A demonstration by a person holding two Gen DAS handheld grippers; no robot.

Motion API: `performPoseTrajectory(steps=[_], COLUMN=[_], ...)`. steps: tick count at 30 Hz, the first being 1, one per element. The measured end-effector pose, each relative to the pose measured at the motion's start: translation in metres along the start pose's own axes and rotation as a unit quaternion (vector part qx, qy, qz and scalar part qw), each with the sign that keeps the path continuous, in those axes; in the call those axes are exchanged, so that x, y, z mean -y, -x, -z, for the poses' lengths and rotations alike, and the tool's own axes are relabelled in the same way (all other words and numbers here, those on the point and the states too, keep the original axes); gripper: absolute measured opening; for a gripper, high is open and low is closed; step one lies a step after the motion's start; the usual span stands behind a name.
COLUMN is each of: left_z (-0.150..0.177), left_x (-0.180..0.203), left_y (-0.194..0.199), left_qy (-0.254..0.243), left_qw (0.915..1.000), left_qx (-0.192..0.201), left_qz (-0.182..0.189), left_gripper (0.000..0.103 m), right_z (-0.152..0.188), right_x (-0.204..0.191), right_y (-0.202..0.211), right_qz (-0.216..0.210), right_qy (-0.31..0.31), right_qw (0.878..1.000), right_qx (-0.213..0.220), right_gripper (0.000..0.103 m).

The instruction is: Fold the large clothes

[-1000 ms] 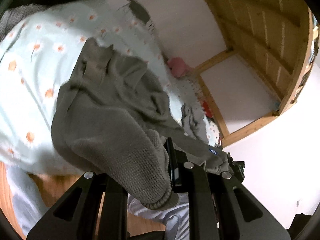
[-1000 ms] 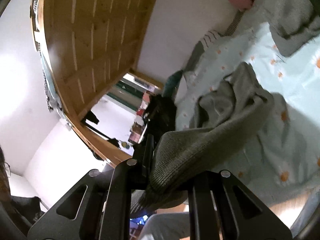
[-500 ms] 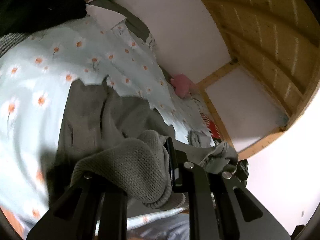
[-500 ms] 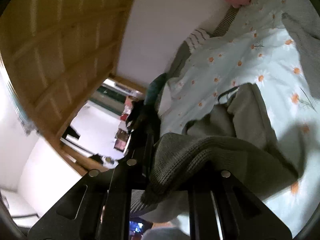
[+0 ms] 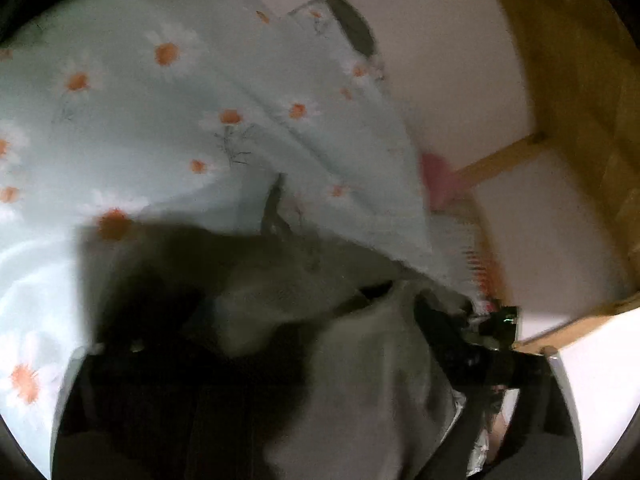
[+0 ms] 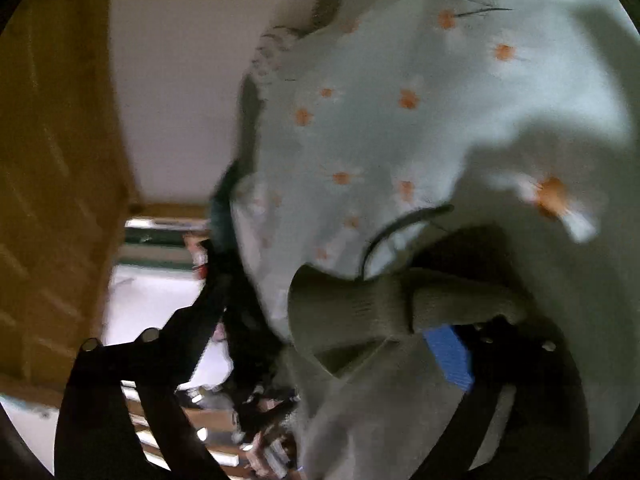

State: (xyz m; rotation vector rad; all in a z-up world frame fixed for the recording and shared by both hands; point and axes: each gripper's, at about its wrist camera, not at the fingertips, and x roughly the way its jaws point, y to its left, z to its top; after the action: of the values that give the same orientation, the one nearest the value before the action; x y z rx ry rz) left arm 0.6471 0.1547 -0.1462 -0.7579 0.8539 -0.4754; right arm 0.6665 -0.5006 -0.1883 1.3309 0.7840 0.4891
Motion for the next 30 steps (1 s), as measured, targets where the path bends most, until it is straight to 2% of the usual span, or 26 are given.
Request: performPoseTrajectory(steps=[1, 2, 4, 6, 8, 9, 10, 11, 12, 13, 14, 15, 16, 17, 18, 19, 21, 22, 23, 24, 25, 26, 27, 28, 29, 30], left_z=[-0.002, -0.006, -0.012, -0.019, -0.018, -0.012, -0.007, -0.002, 0.006, 0.01, 0.014, 0.017, 0.018, 0.018, 0.017, 0.018, 0.018, 0.019, 0.018, 0.015, 0.01, 0.007, 0.006, 0.005, 0.003, 0.002], left_x=[-0.003, -0.003, 0.003, 0.021, 0.037, 0.047, 0.051, 0.053, 0.049, 0.041, 0.026, 0.012, 0.003, -0.002, -0.002, -0.001, 0.008, 0.011, 0.014, 0.018, 0.019, 0.021, 0.019, 0.022, 0.022, 0.024], left_y=[0.006, 0.02, 0.043, 0.062, 0.054, 0.041, 0.028, 0.013, -0.008, -0.024, -0.049, -0.065, -0.07, -0.069, -0.068, -0.066, -0.061, -0.059, -0.057, -0.052, -0.044, -0.037, -0.032, -0.027, -0.024, -0.018], left_qy=[-0.005, -0.01, -0.019, -0.046, -0.084, -0.124, -0.155, -0.186, -0.214, -0.222, -0.212, -0.189, -0.168, -0.159, -0.159, -0.164, -0.185, -0.19, -0.194, -0.197, -0.193, -0.186, -0.183, -0.18, -0.178, -0.174], left_qw=[0.9997, 0.9982, 0.9941, 0.9918, 0.992, 0.9865, 0.9774, 0.9645, 0.9474, 0.9368, 0.9316, 0.9346, 0.939, 0.946, 0.9476, 0.9475, 0.9513, 0.9515, 0.9528, 0.9534, 0.9567, 0.9614, 0.9643, 0.9663, 0.9676, 0.9699], left_qx=[0.022, 0.058, 0.103, 0.119, 0.085, 0.056, 0.043, 0.03, 0.008, -0.017, -0.068, -0.107, -0.12, -0.104, -0.102, -0.1, -0.093, -0.092, -0.09, -0.08, -0.065, -0.052, -0.042, -0.034, -0.029, -0.023], left_qz=[-0.001, 0.013, 0.028, 0.002, -0.042, -0.091, -0.136, -0.185, -0.238, -0.27, -0.287, -0.282, -0.275, -0.263, -0.258, -0.256, -0.228, -0.224, -0.216, -0.214, -0.208, -0.196, -0.187, -0.181, -0.177, -0.169], left_gripper=[0.097, 0.097, 0.097, 0.097, 0.097, 0.097, 0.097, 0.097, 0.097, 0.097, 0.097, 0.097, 0.098, 0.098, 0.097, 0.091, 0.069, 0.055, 0.048, 0.035, 0.03, 0.029, 0.027, 0.026, 0.025, 0.025], right_z=[-0.002, -0.002, 0.005, 0.011, 0.017, 0.014, 0.008, 0.004, -0.002, -0.006, -0.01, -0.012, -0.011, -0.011, -0.009, -0.006, 0.009, 0.023, 0.032, 0.04, 0.047, 0.05, 0.053, 0.052, 0.049, 0.046], right_x=[-0.002, -0.01, -0.033, -0.053, -0.068, -0.069, -0.067, -0.063, -0.058, -0.052, -0.048, -0.047, -0.05, -0.056, -0.06, -0.066, -0.079, -0.082, -0.08, -0.075, -0.067, -0.063, -0.058, -0.051, -0.046, -0.047], right_y=[0.002, 0.004, 0.009, 0.013, 0.019, 0.019, 0.018, 0.016, 0.015, 0.014, 0.015, 0.018, 0.02, 0.026, 0.029, 0.033, 0.036, 0.028, 0.018, 0.003, -0.014, -0.027, -0.04, -0.052, -0.064, -0.069], right_qz=[-0.009, 0.001, 0.013, 0.043, 0.042, 0.036, 0.037, 0.038, 0.038, 0.043, 0.059, 0.069, 0.08, 0.131, 0.169, 0.213, 0.286, 0.31, 0.328, 0.347, 0.354, 0.35, 0.341, 0.334, 0.34, 0.334], right_qy=[0.006, 0.035, 0.112, 0.168, 0.206, 0.2, 0.175, 0.159, 0.139, 0.117, 0.104, 0.11, 0.126, 0.173, 0.205, 0.249, 0.37, 0.439, 0.471, 0.493, 0.503, 0.506, 0.503, 0.49, 0.464, 0.457], right_qw=[1.0, 0.999, 0.993, 0.983, 0.975, 0.976, 0.981, 0.983, 0.986, 0.988, 0.988, 0.988, 0.985, 0.973, 0.962, 0.944, 0.884, 0.843, 0.819, 0.796, 0.785, 0.784, 0.789, 0.798, 0.81, 0.817], right_qx=[-0.008, -0.02, -0.043, -0.057, -0.07, -0.075, -0.078, -0.083, -0.089, -0.096, -0.096, -0.088, -0.085, -0.073, -0.064, -0.048, -0.012, -0.014, -0.027, -0.049, -0.07, -0.083, -0.096, -0.109, -0.111, -0.108], right_gripper=[0.1, 0.1, 0.1, 0.1, 0.1, 0.1, 0.1, 0.1, 0.1, 0.1, 0.1, 0.1, 0.1, 0.1, 0.1, 0.1, 0.1, 0.1, 0.1, 0.099, 0.099, 0.094, 0.07, 0.056, 0.018, 0.012])
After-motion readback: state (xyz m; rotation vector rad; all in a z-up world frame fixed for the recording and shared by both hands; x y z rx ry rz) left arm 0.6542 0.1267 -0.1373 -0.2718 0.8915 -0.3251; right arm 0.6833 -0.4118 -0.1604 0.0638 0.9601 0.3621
